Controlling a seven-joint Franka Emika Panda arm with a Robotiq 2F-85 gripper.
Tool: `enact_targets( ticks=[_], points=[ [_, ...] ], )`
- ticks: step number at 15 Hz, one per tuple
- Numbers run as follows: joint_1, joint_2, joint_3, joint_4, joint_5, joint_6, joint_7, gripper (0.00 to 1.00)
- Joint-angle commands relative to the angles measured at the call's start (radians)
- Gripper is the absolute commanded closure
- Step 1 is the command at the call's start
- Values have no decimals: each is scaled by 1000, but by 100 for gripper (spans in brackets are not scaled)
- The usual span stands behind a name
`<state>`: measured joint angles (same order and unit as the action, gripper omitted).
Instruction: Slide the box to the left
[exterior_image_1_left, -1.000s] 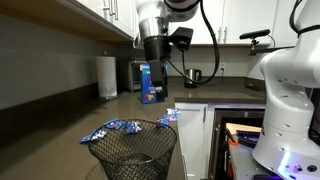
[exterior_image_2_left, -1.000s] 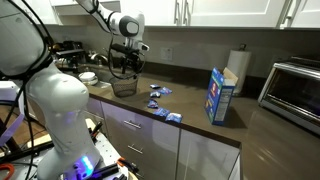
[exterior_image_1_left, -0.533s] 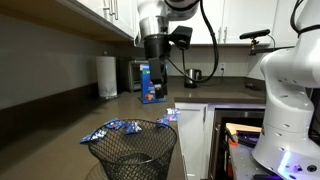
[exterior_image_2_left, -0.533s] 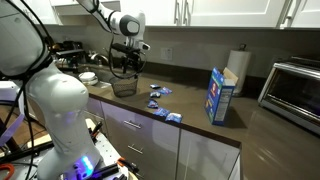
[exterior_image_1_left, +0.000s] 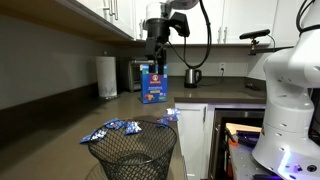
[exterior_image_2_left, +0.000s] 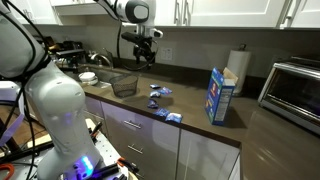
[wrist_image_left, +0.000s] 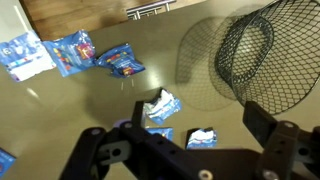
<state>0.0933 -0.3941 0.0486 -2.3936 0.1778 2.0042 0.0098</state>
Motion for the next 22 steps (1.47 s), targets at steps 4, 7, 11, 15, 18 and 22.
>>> enact_targets(
  ticks=[4,7,11,15,18,22],
  points=[
    [-116,9,-42,99,-168,-19,45,0],
    [-152,17,-69,149,-216,-15,36,0],
    [-167,33,-120,218,-208,-33,-17,0],
    [-164,18,-138,215,-189,-22,-1,0],
    [-164,25,-142,226,-189,-24,-1,0],
    [-171,48,-155,248,-198,-58,-26,0]
  ],
)
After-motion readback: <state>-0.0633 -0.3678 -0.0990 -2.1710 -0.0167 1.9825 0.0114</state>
